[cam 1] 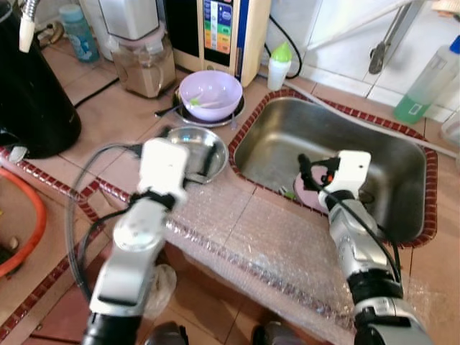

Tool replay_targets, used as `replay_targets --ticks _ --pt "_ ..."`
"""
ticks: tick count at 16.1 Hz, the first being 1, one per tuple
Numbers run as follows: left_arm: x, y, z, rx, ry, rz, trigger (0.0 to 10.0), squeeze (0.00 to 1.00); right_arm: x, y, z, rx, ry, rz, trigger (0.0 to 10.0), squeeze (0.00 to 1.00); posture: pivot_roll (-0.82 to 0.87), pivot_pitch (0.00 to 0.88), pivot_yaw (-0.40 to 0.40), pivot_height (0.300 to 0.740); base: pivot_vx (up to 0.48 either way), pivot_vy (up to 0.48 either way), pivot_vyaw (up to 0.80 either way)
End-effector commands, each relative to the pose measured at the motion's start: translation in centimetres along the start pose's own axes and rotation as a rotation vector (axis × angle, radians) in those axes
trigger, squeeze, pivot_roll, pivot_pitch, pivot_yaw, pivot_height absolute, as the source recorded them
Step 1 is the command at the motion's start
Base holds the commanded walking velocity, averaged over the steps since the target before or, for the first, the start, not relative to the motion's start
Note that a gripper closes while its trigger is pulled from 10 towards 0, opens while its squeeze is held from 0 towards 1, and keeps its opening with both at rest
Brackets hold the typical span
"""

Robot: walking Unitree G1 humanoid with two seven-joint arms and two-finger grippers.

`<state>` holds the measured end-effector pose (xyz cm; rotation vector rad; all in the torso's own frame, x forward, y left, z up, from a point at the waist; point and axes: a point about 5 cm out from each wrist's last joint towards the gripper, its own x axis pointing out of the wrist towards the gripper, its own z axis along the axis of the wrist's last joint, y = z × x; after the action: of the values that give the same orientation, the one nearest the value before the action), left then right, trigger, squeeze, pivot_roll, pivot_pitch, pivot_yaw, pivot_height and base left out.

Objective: Kitchen organization

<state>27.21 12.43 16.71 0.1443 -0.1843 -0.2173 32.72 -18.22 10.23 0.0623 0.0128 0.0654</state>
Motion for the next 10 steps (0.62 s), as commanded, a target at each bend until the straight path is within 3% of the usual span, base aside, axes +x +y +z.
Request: replay_targets --ticks 1,4,5,6,9,10 --pt "-0.7 1.0 -1.4 -0.011 0.049 0.074 10.0 1.00 -0.4 0.5 0.4 -0.045 -0.018 0.059 10.0 1.00 -0.01 0.052 -0.028 0.740 0.000 0.000 0.00" --pt "-1.2 2.4 -2.9 -0.039 0.120 0.173 10.0 1.00 -0.8 1.3 0.8 -0.050 -0.038 0.133 10.0 1.00 -0.01 0.048 -0.033 0.740 0.000 0.000 0.00" --pt "-1.2 2.8 -3.6 -0.083 0.158 0.205 10.0 1.00 -1.0 1.7 1.1 -0.033 -0.062 0.169 10.0 0.13 -0.01 0.045 -0.034 0.740 0.000 0.000 0.00" --pt "-0.9 3.1 -4.0 -0.107 0.181 0.224 10.0 1.00 -1.3 2.4 1.5 -0.010 -0.080 0.219 10.0 0.00 -0.02 0.042 -0.030 0.740 0.000 0.000 0.00" --pt "0.3 3.9 -4.3 -0.183 0.212 0.245 10.0 0.98 -2.4 4.2 2.3 -0.016 -0.118 0.378 10.0 0.00 -0.03 0.040 -0.025 0.740 0.000 0.000 0.00" --pt "0.6 4.0 -4.4 -0.214 0.218 0.244 10.0 0.03 -2.7 4.5 2.3 -0.032 -0.113 0.410 10.0 0.00 -0.03 0.039 -0.023 0.740 0.000 0.000 0.00"
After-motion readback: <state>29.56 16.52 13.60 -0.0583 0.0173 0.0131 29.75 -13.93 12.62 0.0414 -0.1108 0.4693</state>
